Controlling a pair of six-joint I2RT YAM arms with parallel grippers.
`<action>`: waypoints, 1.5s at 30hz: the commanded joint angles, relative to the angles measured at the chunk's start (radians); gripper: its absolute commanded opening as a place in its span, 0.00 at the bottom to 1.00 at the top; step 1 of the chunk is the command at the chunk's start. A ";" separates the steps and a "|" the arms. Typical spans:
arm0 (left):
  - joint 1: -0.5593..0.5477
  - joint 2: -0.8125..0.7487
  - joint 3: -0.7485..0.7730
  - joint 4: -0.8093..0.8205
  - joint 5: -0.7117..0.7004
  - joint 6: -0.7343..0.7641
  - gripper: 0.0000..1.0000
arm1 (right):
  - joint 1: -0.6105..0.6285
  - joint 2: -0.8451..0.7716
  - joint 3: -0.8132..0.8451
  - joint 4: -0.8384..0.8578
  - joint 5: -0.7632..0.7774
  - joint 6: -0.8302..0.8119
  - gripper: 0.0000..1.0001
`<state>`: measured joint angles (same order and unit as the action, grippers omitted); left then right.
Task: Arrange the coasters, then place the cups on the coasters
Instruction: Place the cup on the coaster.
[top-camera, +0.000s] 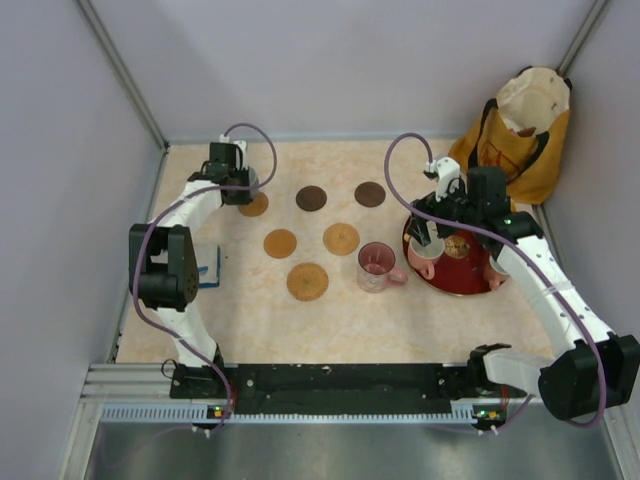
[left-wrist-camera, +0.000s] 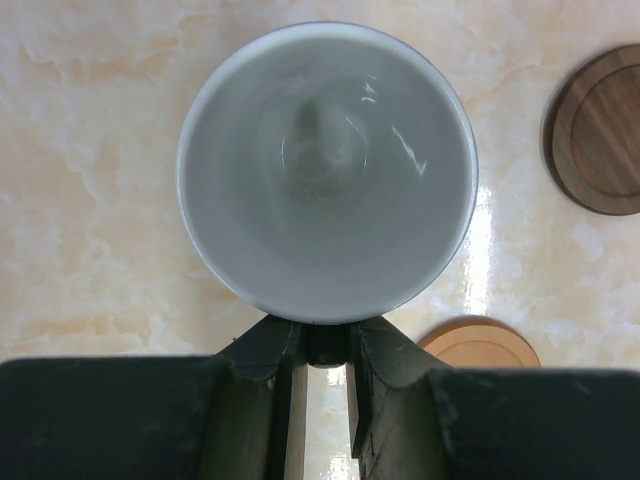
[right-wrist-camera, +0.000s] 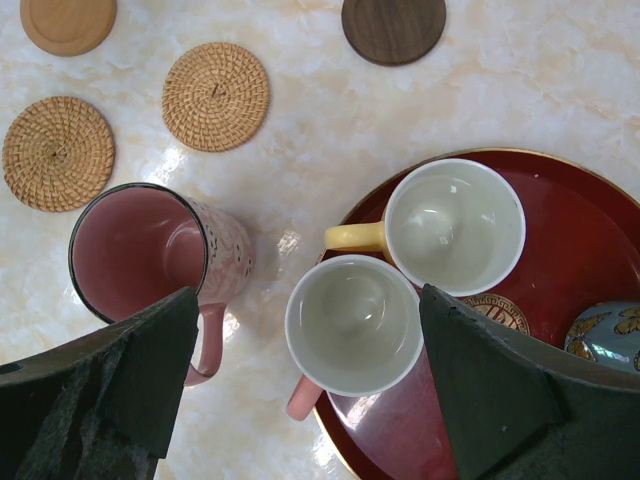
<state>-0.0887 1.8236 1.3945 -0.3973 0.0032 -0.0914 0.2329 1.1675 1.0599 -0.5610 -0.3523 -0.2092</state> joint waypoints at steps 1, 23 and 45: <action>0.000 0.014 -0.003 0.069 0.018 -0.021 0.00 | -0.004 0.006 0.002 0.036 -0.002 -0.012 0.90; 0.000 0.059 -0.002 0.060 -0.026 -0.018 0.01 | -0.003 0.012 0.002 0.036 -0.002 -0.013 0.90; 0.000 0.060 -0.003 0.041 -0.022 -0.016 0.15 | -0.003 0.012 0.003 0.036 -0.002 -0.015 0.90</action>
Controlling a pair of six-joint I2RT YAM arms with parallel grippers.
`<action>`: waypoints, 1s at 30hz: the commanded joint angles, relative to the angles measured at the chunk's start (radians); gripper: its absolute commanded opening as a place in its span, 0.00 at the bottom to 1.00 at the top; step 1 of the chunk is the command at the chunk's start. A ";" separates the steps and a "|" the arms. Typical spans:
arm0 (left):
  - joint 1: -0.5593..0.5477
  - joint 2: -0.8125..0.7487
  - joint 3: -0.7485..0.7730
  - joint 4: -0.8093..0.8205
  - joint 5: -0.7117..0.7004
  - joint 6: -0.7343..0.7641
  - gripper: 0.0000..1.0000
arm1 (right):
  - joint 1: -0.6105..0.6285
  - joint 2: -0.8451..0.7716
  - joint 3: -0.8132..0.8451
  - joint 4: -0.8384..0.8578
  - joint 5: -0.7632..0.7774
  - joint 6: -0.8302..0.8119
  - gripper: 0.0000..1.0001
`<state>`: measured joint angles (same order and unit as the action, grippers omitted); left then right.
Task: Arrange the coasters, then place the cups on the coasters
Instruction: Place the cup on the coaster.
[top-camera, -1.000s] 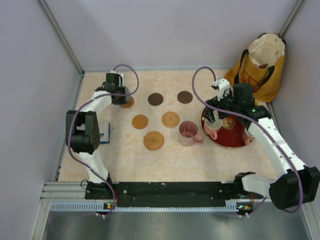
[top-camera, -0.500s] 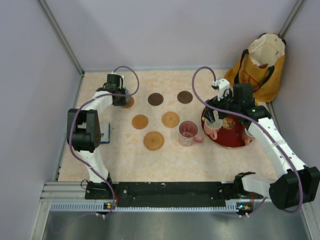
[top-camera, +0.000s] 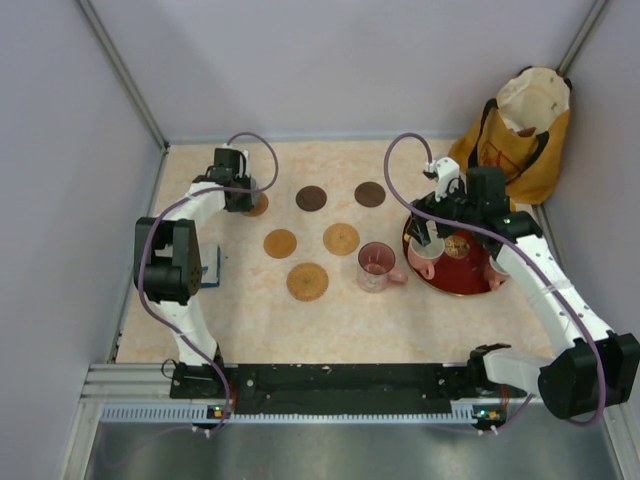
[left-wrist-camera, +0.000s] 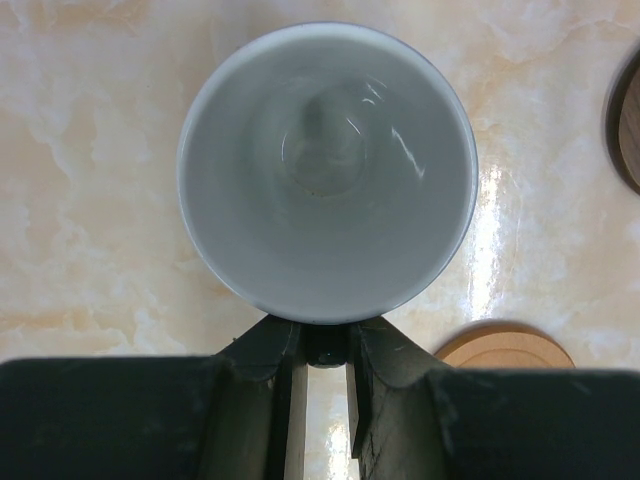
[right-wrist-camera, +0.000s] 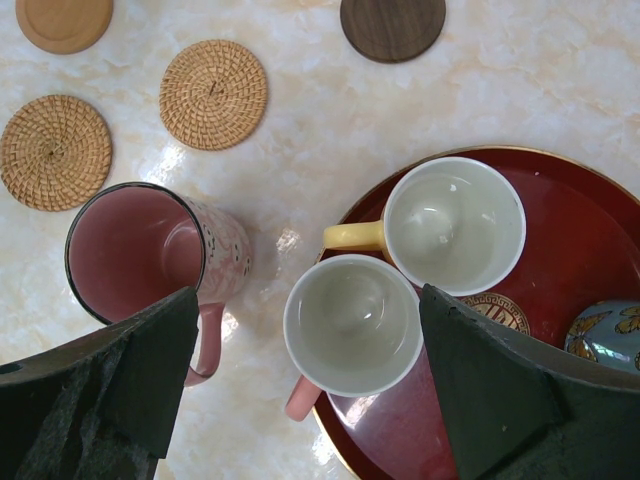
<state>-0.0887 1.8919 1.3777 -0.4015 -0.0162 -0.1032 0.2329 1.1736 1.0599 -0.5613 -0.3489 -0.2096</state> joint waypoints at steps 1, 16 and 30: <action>0.000 -0.010 0.012 0.044 -0.002 -0.003 0.16 | -0.003 0.006 0.003 0.038 -0.005 -0.014 0.90; 0.000 -0.028 0.003 0.032 0.001 0.003 0.45 | -0.003 0.003 0.000 0.037 -0.005 -0.016 0.90; 0.000 -0.160 0.024 -0.016 0.012 0.026 0.75 | -0.047 -0.003 0.049 0.003 0.120 -0.007 0.91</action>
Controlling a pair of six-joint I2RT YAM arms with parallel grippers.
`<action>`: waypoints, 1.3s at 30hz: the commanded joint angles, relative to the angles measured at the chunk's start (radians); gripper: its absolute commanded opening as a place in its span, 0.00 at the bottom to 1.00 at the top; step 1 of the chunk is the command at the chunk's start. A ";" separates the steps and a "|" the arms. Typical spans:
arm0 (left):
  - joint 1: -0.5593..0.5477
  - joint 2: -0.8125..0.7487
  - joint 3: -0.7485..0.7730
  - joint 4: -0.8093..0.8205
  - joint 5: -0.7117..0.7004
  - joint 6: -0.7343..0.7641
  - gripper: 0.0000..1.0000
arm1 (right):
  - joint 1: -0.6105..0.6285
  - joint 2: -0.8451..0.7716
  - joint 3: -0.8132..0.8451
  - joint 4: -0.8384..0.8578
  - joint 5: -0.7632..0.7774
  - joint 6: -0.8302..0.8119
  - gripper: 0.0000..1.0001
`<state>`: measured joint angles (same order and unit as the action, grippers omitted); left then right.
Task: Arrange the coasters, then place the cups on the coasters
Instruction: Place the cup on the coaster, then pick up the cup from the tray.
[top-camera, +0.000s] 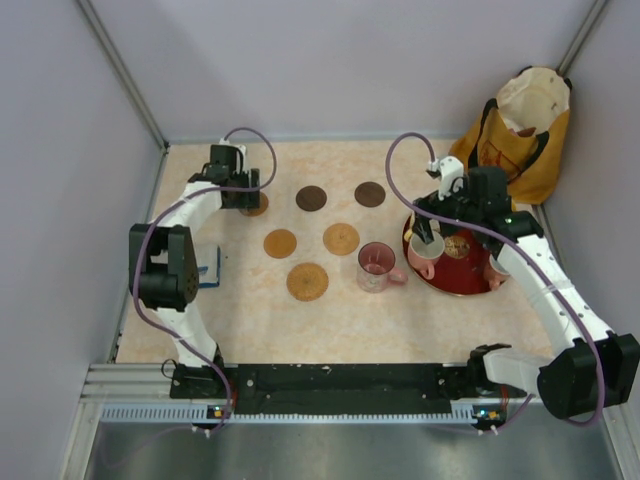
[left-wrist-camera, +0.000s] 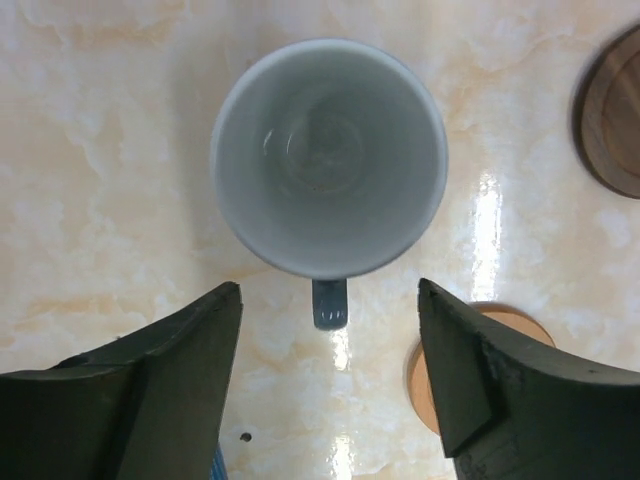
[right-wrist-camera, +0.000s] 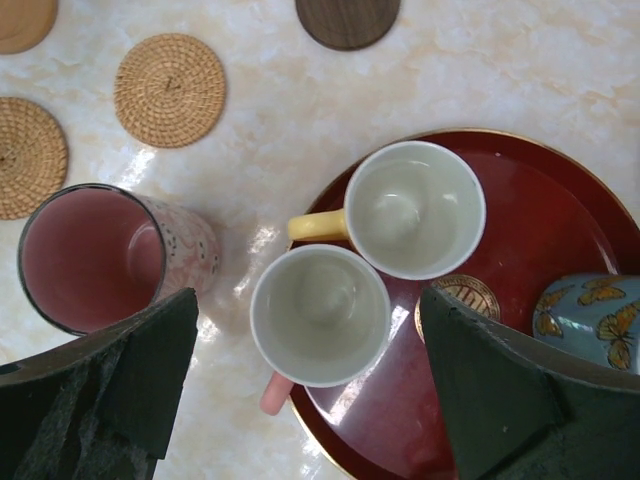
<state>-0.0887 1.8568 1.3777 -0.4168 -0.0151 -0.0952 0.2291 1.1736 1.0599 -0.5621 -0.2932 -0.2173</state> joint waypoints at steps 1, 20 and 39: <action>0.000 -0.143 0.024 -0.010 0.010 0.023 0.79 | -0.069 0.004 0.064 -0.016 0.069 0.007 0.91; 0.000 -0.498 -0.177 -0.151 0.230 0.183 0.95 | -0.487 -0.178 -0.060 -0.407 0.026 -0.660 0.94; 0.000 -0.521 -0.221 -0.158 0.310 0.196 0.95 | -0.560 0.030 -0.112 -0.268 0.020 -0.715 0.95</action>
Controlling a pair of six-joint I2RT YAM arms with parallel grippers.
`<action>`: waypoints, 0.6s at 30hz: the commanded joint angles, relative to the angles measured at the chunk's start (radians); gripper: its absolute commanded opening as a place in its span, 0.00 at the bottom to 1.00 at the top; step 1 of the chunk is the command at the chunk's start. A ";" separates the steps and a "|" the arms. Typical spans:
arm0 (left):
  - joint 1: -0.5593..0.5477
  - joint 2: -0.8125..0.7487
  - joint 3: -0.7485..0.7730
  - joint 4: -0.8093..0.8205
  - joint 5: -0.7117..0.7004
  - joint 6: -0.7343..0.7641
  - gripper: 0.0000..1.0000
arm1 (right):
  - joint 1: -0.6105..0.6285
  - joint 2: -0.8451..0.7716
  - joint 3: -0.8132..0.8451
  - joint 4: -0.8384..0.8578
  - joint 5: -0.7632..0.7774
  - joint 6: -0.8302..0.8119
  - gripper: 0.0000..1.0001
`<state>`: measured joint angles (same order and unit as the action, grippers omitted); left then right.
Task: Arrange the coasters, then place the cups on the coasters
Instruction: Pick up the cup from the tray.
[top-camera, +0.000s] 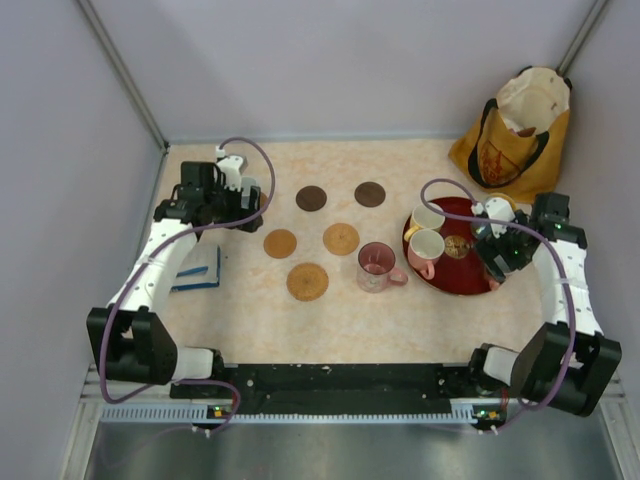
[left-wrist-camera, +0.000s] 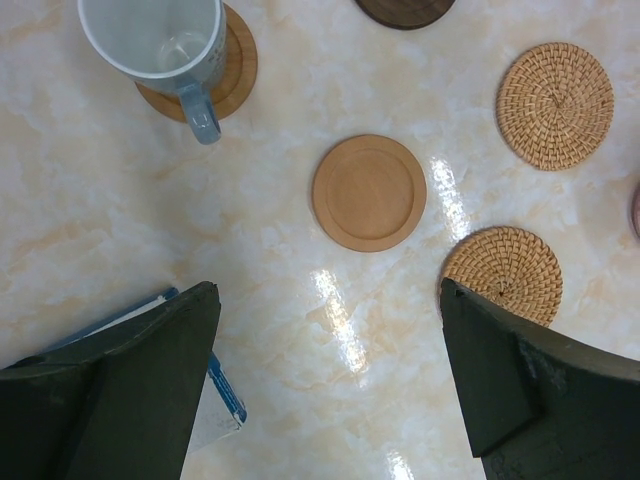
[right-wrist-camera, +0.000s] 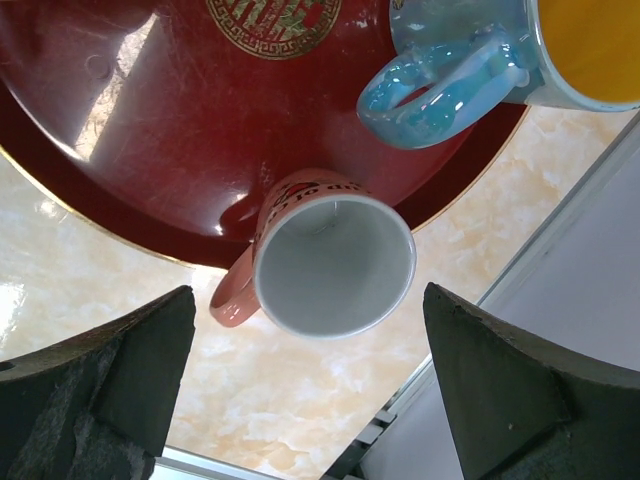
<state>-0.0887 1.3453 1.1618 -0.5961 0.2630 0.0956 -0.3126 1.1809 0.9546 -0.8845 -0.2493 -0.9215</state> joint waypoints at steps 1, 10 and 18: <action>0.000 -0.008 -0.005 0.022 0.030 0.006 0.95 | -0.019 0.028 -0.010 0.061 -0.024 -0.010 0.95; 0.000 0.006 -0.007 0.025 0.035 0.003 0.95 | -0.054 0.109 -0.042 0.120 -0.028 -0.010 0.93; 0.000 0.020 -0.008 0.027 0.035 -0.002 0.94 | -0.060 0.174 -0.048 0.150 -0.064 0.036 0.78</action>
<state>-0.0887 1.3571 1.1572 -0.5953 0.2768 0.0956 -0.3614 1.3460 0.9085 -0.7731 -0.2592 -0.9123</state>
